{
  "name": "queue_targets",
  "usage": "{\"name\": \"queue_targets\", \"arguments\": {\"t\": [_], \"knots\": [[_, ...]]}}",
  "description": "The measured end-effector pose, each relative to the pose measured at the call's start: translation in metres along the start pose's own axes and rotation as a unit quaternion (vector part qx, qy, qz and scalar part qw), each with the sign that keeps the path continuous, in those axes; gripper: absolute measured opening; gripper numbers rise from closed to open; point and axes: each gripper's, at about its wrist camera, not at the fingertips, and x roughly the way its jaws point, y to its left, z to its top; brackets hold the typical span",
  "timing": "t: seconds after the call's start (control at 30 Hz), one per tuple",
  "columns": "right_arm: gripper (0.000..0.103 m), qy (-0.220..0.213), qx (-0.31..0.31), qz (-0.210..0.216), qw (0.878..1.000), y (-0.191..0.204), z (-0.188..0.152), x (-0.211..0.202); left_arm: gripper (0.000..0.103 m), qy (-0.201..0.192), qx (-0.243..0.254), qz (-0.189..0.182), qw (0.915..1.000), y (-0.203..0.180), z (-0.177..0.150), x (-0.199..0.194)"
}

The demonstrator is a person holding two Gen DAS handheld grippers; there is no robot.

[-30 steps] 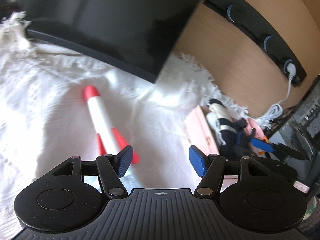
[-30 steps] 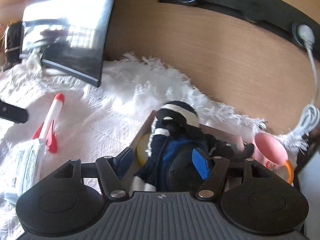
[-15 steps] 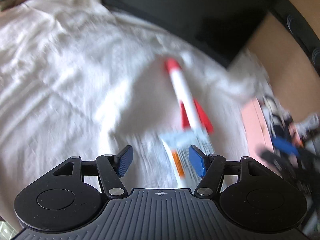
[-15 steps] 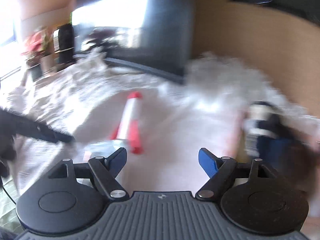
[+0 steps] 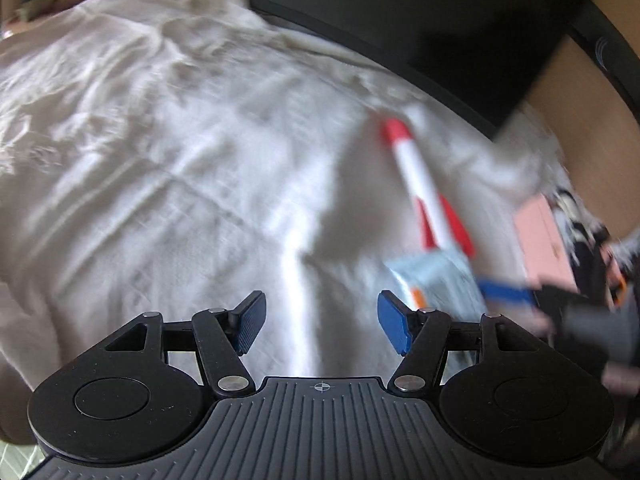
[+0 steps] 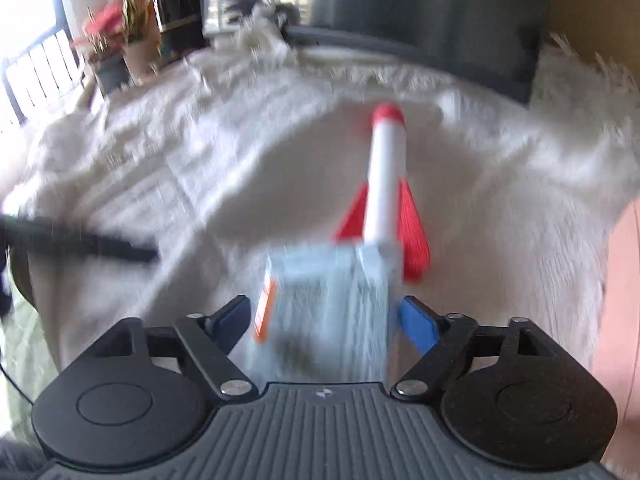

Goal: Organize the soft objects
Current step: 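Grasp the white printed packet with the right gripper while the left grasps the rocket toy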

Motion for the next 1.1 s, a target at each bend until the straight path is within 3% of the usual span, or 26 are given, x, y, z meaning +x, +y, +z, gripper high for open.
{"name": "queue_targets", "arguments": {"t": [0.07,0.13,0.2,0.23,0.3,0.4,0.5,0.57,0.8,1.0,1.1], "knots": [[0.091,0.012,-0.003,-0.015,1.0,0.003,-0.016,0.003,0.067,0.001,-0.007,-0.005,1.0,0.003,0.007,0.006],[0.096,0.029,0.011,0.005,1.0,0.001,-0.028,0.006,0.067,0.006,0.0,-0.012,0.9999,-0.001,0.01,0.012],[0.096,0.012,0.008,0.017,1.0,0.005,-0.035,0.002,0.067,0.015,0.014,-0.019,0.9996,-0.008,0.013,0.021],[0.094,0.011,0.002,0.019,1.0,0.01,-0.037,0.004,0.067,0.02,0.022,-0.023,0.9993,-0.012,0.015,0.026],[0.077,0.003,-0.013,0.002,1.0,0.018,-0.039,0.006,0.067,0.031,0.039,-0.028,0.9984,-0.021,0.017,0.036],[0.076,-0.005,-0.034,-0.035,0.999,0.028,-0.041,0.002,0.067,0.04,0.07,-0.034,0.9961,-0.036,0.024,0.049],[0.076,-0.006,-0.009,-0.018,1.0,0.018,-0.047,-0.015,0.067,0.047,0.093,-0.041,0.9937,-0.051,0.033,0.063],[0.076,-0.005,0.006,-0.028,1.0,0.009,-0.057,-0.03,0.067,0.051,0.107,-0.047,0.9918,-0.061,0.037,0.07],[0.076,0.003,0.087,-0.136,0.987,-0.029,-0.106,-0.092,0.067,0.058,0.131,-0.066,0.9875,-0.096,0.044,0.09],[0.076,-0.004,0.166,-0.257,0.952,-0.061,-0.15,-0.135,0.067,0.027,0.085,-0.054,0.9945,-0.102,0.059,0.106],[0.076,-0.001,0.186,-0.295,0.937,-0.071,-0.164,-0.141,0.067,0.006,0.061,-0.046,0.9971,-0.106,0.076,0.117]]}}
